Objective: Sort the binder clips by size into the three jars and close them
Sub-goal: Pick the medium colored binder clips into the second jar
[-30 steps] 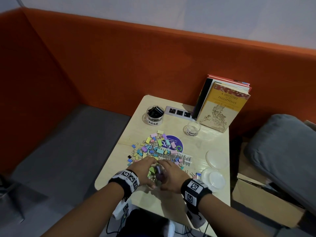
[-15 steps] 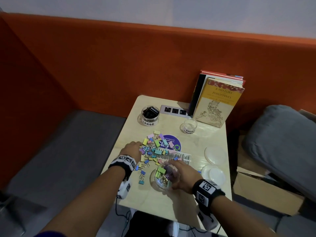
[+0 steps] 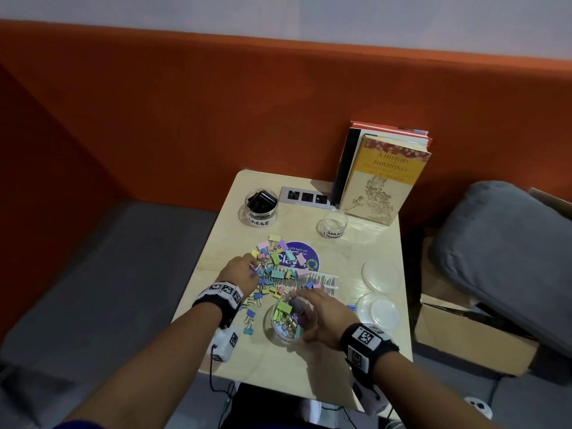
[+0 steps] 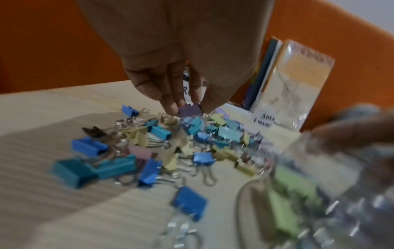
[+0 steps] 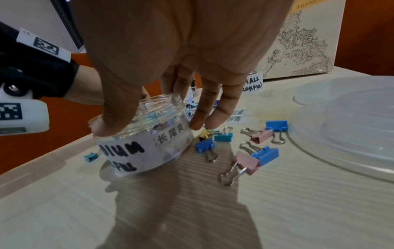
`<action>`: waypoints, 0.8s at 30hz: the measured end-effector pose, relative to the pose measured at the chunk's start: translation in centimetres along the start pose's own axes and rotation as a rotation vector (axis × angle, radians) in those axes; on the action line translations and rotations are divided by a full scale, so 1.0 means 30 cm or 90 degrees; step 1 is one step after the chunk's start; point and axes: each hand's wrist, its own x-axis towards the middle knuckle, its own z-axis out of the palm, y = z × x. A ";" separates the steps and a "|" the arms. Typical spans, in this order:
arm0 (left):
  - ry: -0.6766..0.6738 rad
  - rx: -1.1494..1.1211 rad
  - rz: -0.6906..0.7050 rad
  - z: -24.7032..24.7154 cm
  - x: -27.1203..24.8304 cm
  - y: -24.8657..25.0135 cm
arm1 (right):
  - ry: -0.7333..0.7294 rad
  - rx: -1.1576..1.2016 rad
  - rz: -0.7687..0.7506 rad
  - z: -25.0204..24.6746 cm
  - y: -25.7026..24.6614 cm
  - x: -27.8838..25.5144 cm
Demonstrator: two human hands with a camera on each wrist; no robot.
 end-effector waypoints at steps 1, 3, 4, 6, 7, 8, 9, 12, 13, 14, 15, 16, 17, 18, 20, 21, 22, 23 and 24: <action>0.001 -0.079 -0.024 -0.005 -0.012 0.007 | -0.001 0.004 0.000 0.000 0.001 0.001; -0.012 -0.245 -0.066 -0.013 -0.035 0.025 | 0.000 0.011 -0.002 -0.002 0.002 0.003; -0.023 -0.301 -0.074 -0.015 -0.044 0.028 | 0.000 0.012 -0.002 -0.002 0.003 0.005; -0.048 -0.347 -0.059 -0.017 -0.059 0.029 | 0.002 0.011 -0.001 -0.001 0.004 0.011; -0.055 -0.349 -0.042 -0.017 -0.067 0.026 | 0.003 0.012 -0.001 0.001 0.003 0.014; -0.058 -0.354 -0.027 -0.018 -0.076 0.023 | 0.004 0.013 -0.001 0.003 0.001 0.016; -0.060 -0.363 -0.014 -0.020 -0.083 0.021 | 0.003 0.015 0.000 0.005 0.000 0.018; -0.096 -0.381 0.060 -0.035 -0.115 0.021 | 0.004 0.022 -0.001 0.010 0.004 0.024; -0.114 -0.379 0.083 -0.040 -0.125 0.023 | 0.006 0.024 -0.003 0.011 0.008 0.026; -0.130 -0.379 0.097 -0.043 -0.135 0.022 | 0.008 0.025 -0.005 0.012 0.012 0.028; -0.143 -0.385 0.105 -0.046 -0.146 0.024 | 0.009 0.025 -0.006 0.014 0.015 0.030; -0.151 -0.391 0.114 -0.046 -0.157 0.027 | 0.010 0.025 -0.005 0.016 0.018 0.030; -0.159 -0.388 0.126 -0.041 -0.165 0.027 | 0.010 0.028 -0.003 0.019 0.021 0.031; -0.173 -0.375 0.142 -0.036 -0.175 0.032 | 0.009 0.030 -0.003 0.020 0.021 0.031; -0.212 -0.322 0.173 -0.028 -0.192 0.046 | 0.007 0.031 -0.004 0.022 0.022 0.033; -0.231 -0.288 0.186 -0.026 -0.198 0.055 | 0.005 0.029 -0.004 0.022 0.022 0.034; -0.241 -0.257 0.196 -0.024 -0.202 0.062 | 0.004 0.027 -0.005 0.022 0.022 0.035; -0.234 -0.237 0.206 -0.023 -0.203 0.067 | 0.005 0.027 -0.005 0.024 0.022 0.036; -0.211 -0.226 0.216 -0.021 -0.204 0.069 | 0.007 0.028 -0.004 0.026 0.023 0.036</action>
